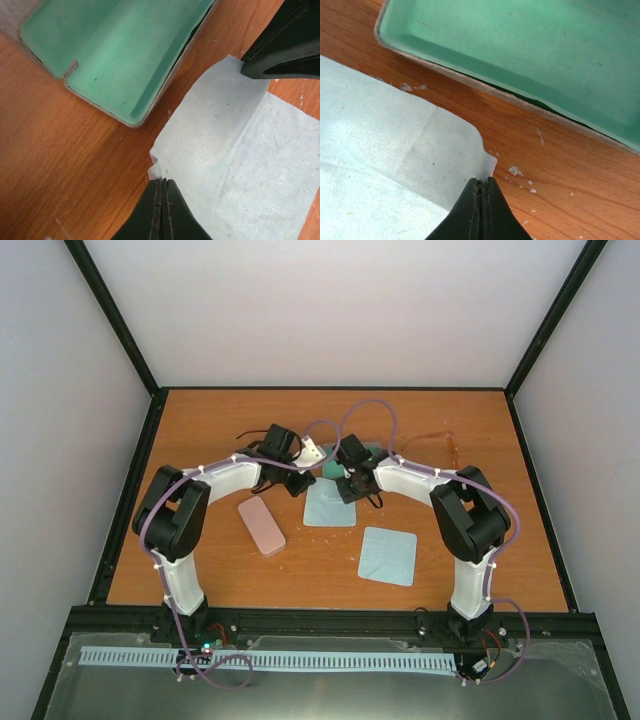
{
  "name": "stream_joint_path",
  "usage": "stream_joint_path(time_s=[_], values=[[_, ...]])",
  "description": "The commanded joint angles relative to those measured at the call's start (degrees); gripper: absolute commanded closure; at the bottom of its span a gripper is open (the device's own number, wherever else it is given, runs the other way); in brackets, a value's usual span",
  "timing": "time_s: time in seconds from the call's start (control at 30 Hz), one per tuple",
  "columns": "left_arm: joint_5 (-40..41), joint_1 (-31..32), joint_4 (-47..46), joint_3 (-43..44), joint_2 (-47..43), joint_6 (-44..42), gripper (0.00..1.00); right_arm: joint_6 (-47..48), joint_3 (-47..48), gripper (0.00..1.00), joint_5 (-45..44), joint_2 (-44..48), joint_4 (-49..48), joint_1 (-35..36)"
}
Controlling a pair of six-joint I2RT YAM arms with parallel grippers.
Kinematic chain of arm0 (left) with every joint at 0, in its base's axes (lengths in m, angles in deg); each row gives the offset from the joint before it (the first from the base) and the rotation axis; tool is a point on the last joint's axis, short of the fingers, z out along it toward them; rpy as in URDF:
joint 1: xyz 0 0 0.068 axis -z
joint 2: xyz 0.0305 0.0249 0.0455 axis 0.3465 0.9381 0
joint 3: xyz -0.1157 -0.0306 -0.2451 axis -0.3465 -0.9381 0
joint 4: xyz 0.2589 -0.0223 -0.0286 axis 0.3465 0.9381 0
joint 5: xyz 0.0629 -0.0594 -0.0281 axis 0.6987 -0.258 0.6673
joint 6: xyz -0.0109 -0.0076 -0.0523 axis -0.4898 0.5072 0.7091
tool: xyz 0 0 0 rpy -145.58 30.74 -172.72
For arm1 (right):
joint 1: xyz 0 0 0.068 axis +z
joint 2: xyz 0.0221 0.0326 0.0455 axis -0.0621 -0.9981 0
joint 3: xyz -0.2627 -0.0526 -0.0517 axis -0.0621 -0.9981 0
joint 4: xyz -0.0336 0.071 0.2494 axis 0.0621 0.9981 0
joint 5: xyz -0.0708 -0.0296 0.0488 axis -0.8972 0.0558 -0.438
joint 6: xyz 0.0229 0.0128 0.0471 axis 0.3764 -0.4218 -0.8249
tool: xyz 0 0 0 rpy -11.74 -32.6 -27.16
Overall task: Organize the sunglasses
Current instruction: Fold the glasses cleaning cloth at the center of the board.
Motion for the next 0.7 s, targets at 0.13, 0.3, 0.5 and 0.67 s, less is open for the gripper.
stream_joint_path(time_s=[0.13,0.3,0.5,0.67], values=[[-1.6,0.6,-0.4,-3.1,-3.9,0.9,1.0,-0.1,-1.3,0.97,-1.5,3.7,-2.5,-0.1],[-2.1,0.6,-1.3,-6.0,-5.9,0.6,1.0,-0.2,-3.2,0.97,-0.7,5.4,-3.9,0.0],[-3.1,0.6,-1.4,-6.8,-7.2,0.8,1.0,-0.5,-5.4,0.97,1.2,5.9,-4.8,0.0],[-3.9,1.0,-1.2,-7.3,-8.0,1.0,1.0,-0.5,-6.9,0.97,2.9,6.5,-5.1,0.0]])
